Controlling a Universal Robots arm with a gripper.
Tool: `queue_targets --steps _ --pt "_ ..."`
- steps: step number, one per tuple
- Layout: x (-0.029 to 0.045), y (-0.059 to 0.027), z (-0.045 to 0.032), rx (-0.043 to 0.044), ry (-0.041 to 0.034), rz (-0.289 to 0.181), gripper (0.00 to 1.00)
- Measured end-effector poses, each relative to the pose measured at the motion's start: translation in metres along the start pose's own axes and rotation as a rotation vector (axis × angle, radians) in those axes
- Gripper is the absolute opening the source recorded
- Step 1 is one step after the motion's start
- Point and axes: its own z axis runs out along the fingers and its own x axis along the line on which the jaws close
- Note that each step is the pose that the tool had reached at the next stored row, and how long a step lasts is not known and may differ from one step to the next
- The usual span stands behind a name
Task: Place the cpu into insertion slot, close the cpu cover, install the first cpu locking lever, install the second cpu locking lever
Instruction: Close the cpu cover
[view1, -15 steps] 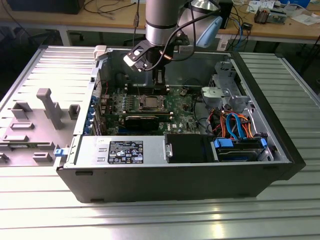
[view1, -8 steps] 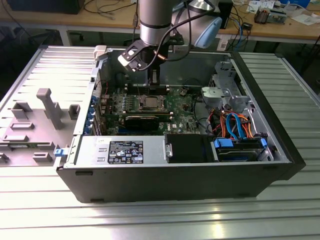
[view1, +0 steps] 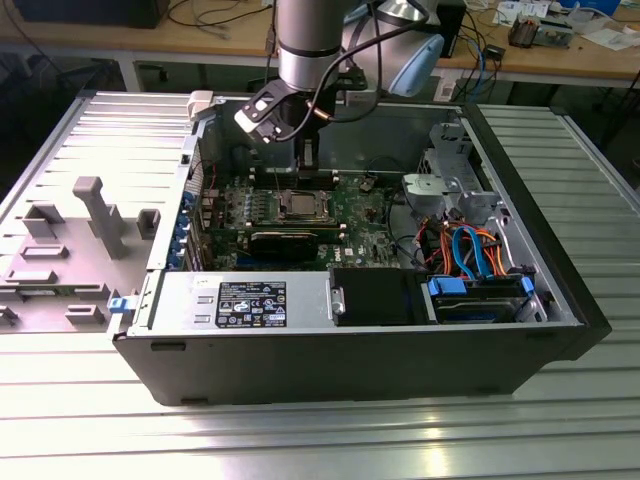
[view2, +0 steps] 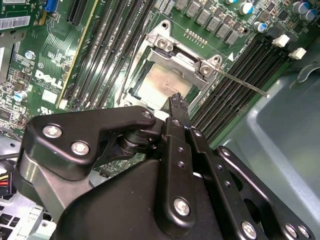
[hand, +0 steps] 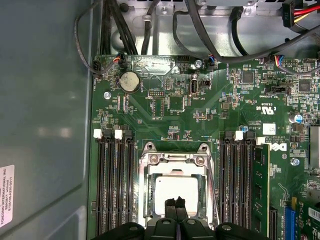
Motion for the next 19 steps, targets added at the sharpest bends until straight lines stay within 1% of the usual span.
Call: queue_targets --steps 19 --pt "0.0001 -0.0046 0.0000 0.0000 0.0000 0.000 0.11"
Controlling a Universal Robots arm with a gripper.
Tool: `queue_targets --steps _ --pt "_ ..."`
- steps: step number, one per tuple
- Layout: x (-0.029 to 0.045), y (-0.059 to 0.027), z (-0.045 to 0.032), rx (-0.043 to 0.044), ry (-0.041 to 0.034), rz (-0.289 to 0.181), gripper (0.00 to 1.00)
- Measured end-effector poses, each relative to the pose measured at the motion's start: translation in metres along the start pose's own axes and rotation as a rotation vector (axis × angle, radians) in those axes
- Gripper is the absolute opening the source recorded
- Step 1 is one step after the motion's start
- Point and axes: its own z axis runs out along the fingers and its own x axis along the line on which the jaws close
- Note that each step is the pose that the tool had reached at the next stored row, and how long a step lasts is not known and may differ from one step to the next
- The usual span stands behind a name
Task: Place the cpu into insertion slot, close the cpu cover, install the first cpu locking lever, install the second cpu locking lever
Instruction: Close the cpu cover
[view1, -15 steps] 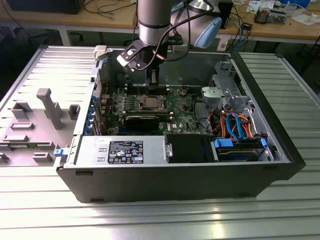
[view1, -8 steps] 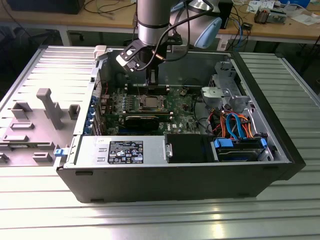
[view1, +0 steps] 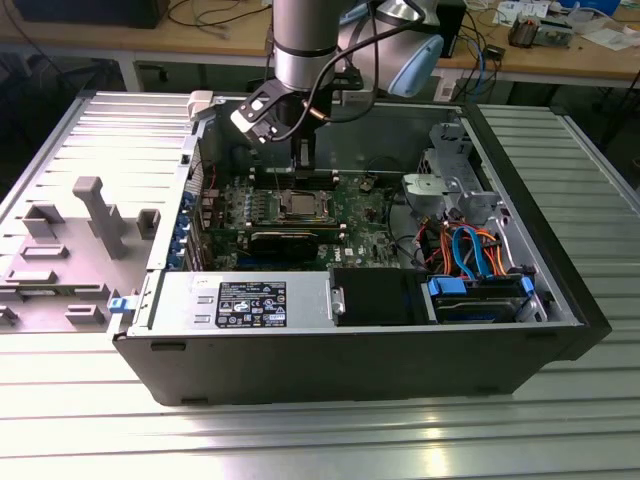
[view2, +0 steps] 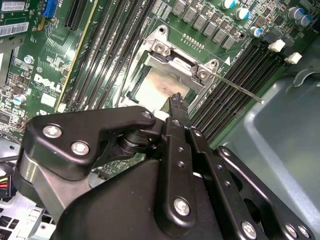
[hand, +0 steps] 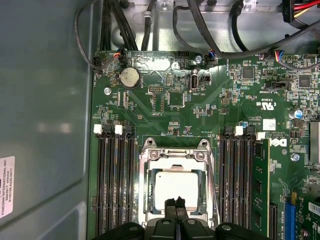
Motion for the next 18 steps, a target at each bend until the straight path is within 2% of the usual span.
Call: queue_targets --steps 18 --pt "0.0001 -0.0036 0.0000 0.0000 0.0000 0.000 0.11"
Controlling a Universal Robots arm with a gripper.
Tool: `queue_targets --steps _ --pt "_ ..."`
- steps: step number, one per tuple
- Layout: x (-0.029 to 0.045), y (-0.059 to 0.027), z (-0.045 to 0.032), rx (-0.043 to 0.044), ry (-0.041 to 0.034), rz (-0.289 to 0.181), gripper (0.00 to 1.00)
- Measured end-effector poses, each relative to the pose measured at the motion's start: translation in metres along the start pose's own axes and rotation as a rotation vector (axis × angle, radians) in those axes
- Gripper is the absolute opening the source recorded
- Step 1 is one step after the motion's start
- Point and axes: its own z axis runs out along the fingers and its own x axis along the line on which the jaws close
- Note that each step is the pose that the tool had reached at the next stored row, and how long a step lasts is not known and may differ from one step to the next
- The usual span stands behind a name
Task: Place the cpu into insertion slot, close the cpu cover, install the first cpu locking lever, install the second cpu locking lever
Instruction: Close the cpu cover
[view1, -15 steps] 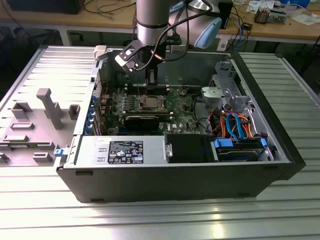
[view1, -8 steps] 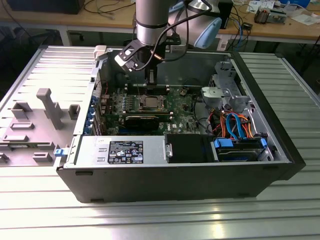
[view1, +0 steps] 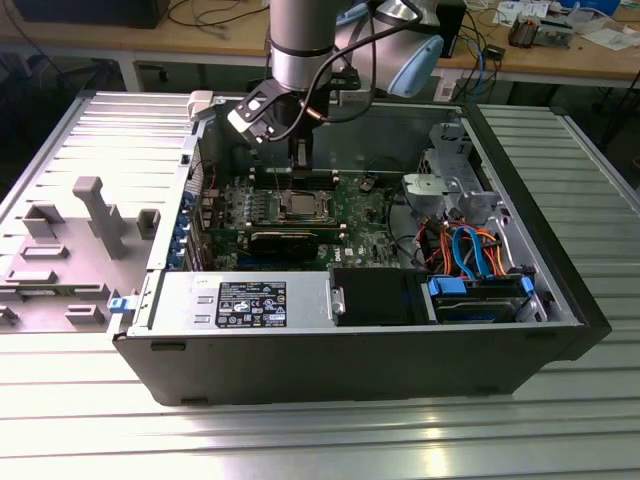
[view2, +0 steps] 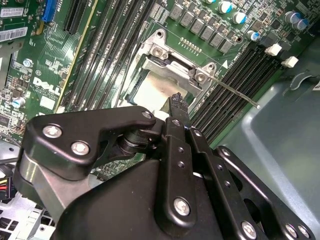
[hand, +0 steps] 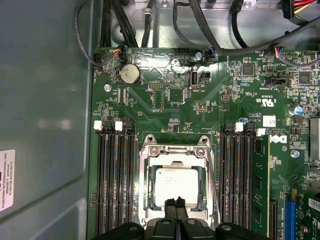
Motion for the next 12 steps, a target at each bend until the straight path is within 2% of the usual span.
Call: queue_targets --steps 12 --pt "0.0001 -0.0023 0.0000 0.0000 0.0000 0.000 0.11"
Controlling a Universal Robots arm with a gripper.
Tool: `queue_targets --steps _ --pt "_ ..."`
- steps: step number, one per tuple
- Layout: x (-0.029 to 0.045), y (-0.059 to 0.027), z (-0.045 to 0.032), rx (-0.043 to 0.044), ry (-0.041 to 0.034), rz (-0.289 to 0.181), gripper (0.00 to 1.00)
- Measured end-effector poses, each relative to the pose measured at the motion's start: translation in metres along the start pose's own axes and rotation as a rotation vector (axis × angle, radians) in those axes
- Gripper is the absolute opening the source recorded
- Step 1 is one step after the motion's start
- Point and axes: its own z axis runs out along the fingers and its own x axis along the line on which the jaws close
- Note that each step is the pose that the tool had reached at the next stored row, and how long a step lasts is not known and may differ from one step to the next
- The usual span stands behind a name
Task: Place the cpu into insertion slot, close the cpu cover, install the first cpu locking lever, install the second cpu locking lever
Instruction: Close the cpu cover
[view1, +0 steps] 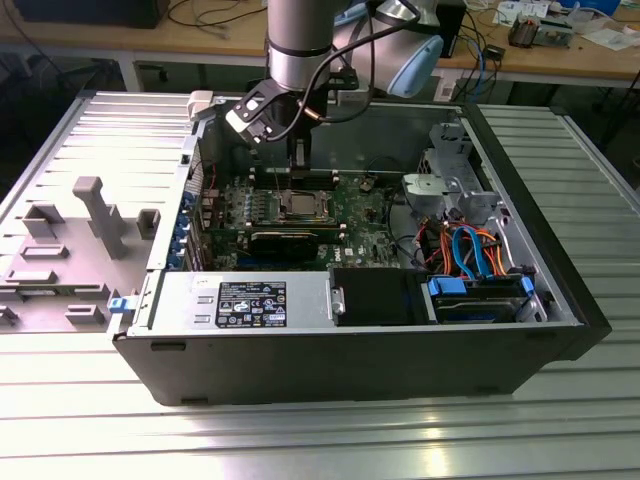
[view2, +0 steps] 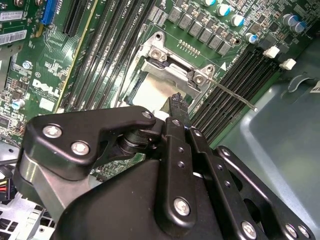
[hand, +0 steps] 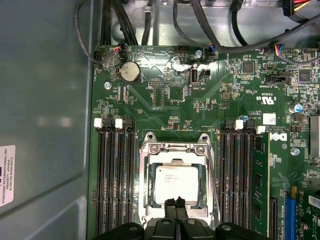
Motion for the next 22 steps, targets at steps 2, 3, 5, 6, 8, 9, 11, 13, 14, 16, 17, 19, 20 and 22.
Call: queue_targets --steps 2,3,5,6,8,9,11,13,14,16,17,19,20,22 --pt "0.0000 -0.0003 0.0000 0.0000 0.0000 0.000 0.11" --pt "0.0000 -0.0005 0.0000 0.0000 0.0000 0.000 0.11" --pt "0.0000 -0.0010 0.0000 0.0000 0.0000 0.000 0.11" --pt "0.0000 -0.0012 0.0000 0.0000 0.0000 0.000 0.11" --pt "0.0001 -0.0015 0.0000 0.0000 0.0000 0.000 0.11" --pt "0.0001 -0.0016 0.0000 0.0000 0.0000 0.000 0.11" --pt "0.0001 -0.0022 0.0000 0.0000 0.0000 0.000 0.11" --pt "0.0001 -0.0027 0.0000 0.0000 0.0000 0.000 0.11" --pt "0.0001 -0.0030 0.0000 0.0000 0.0000 0.000 0.11" --pt "0.0001 -0.0035 0.0000 0.0000 0.0000 0.000 0.11" --pt "0.0001 -0.0036 0.0000 0.0000 0.0001 0.000 0.11" --pt "0.0001 -0.0039 0.0000 0.0000 0.0000 0.000 0.11" --pt "0.0001 -0.0041 0.0000 0.0000 0.0000 0.000 0.11" --pt "0.0002 -0.0046 0.0000 0.0000 0.0000 0.000 0.11"
